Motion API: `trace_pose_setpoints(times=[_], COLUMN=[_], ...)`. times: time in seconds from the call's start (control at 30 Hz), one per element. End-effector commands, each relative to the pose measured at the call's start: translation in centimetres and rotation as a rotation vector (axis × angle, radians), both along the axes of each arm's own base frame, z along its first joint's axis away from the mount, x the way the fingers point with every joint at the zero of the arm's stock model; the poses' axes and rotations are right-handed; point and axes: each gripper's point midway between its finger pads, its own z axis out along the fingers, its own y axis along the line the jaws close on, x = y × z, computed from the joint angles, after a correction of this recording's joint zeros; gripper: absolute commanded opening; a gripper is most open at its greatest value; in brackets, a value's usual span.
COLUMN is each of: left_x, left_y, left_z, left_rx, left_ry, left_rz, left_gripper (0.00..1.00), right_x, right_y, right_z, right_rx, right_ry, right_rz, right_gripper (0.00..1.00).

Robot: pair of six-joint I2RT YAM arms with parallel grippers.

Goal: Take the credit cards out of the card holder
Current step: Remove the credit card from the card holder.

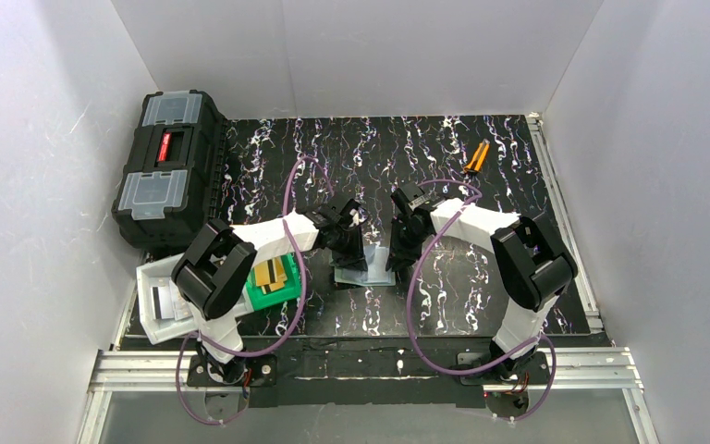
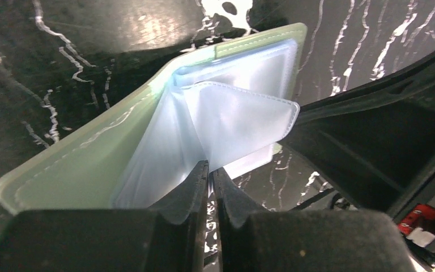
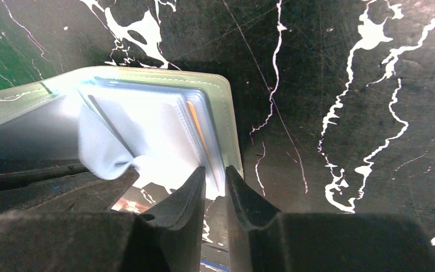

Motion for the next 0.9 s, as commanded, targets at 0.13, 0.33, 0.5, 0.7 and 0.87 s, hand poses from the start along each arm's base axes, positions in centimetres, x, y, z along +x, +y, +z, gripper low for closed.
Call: trace_pose_setpoints(times=[0.13,0.33,0.5,0.7,0.87], left_x=[0.7,0.6,0.9,1.5,1.6], left_y=[4.7,5.3,5.5,6.1,6.2], left_z=[1.4,0.2,0.1,1.0,2.3], left_rx=[0.228,0.273,0.29,0.309,0.303], left_ry=[-0.093,-0.077,-0.087,-0.129,-0.152], left_rz=[-0.005,-0.018,-0.006,0.007,0.013], left_gripper=[0.15,0.16,0.15,0.14,0.15], right_x=[-0.4,-0.1,0.8,2.0,2.5], right_y=[-1.4,-0.7,-0.2,1.6,3.6], right_z=[-2.3,-0.4,3.1,6.0,6.0], right_rx=[-0.095,-0.048,-0.005,0.061,0.104], right_ry=[0.018,-0.015,-0.087,-0.131,-0.106], right_rz=[-0.001,0.012,0.028,0.055,0.078], right_gripper=[0.25,0.27,0.31,0.34,0.33])
